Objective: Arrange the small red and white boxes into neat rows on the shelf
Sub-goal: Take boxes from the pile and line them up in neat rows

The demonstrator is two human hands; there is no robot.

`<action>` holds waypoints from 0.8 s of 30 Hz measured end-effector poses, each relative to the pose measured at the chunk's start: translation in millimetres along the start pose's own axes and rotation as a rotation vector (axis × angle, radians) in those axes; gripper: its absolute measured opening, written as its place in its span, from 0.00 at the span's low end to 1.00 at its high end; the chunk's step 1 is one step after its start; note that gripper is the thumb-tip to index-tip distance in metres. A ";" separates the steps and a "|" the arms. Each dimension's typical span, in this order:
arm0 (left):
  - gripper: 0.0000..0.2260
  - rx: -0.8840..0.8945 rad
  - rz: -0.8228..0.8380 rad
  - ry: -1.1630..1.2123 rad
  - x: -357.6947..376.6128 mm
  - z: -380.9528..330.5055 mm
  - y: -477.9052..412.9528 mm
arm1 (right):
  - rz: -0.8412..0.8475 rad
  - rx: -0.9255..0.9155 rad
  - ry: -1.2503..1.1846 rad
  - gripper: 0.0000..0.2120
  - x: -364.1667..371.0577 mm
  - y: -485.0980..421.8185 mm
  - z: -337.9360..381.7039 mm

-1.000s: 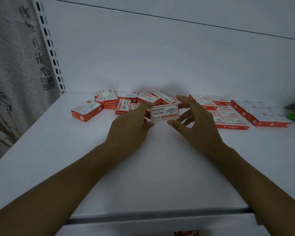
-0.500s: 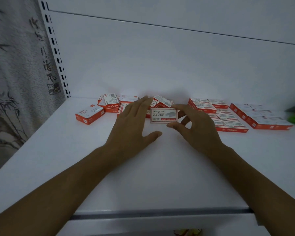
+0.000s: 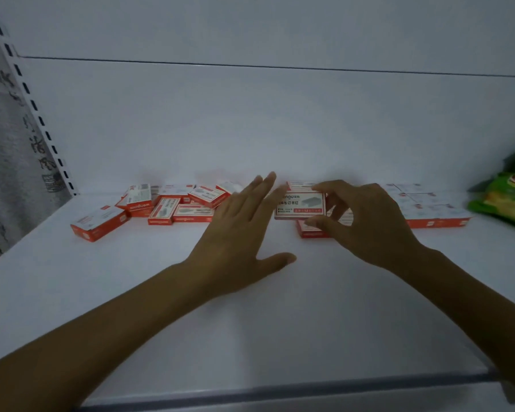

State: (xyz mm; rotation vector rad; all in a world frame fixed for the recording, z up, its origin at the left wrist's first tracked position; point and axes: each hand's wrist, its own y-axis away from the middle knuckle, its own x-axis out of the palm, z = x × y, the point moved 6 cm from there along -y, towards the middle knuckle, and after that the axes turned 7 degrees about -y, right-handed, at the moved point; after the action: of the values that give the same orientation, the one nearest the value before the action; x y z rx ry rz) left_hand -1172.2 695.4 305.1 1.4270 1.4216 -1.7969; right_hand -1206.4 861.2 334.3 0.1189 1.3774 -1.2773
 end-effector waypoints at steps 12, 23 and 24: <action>0.37 -0.209 -0.019 0.016 78.5 -54.0 -112.4 | 0.128 0.102 0.143 0.23 -25.5 -8.0 -141.4; 0.30 -0.181 -0.114 -0.021 89.1 -51.1 -110.2 | 0.035 -0.104 0.151 0.21 -6.8 3.0 -129.5; 0.30 -0.175 -0.114 -0.019 89.2 -51.2 -110.1 | 0.049 -0.108 0.133 0.21 -5.4 4.5 -127.6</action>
State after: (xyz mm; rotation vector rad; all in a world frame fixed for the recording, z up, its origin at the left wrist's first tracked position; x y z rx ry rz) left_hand -1272.3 804.4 276.9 1.2603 1.6360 -1.6999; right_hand -1283.3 956.6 298.0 0.1650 1.5454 -1.1690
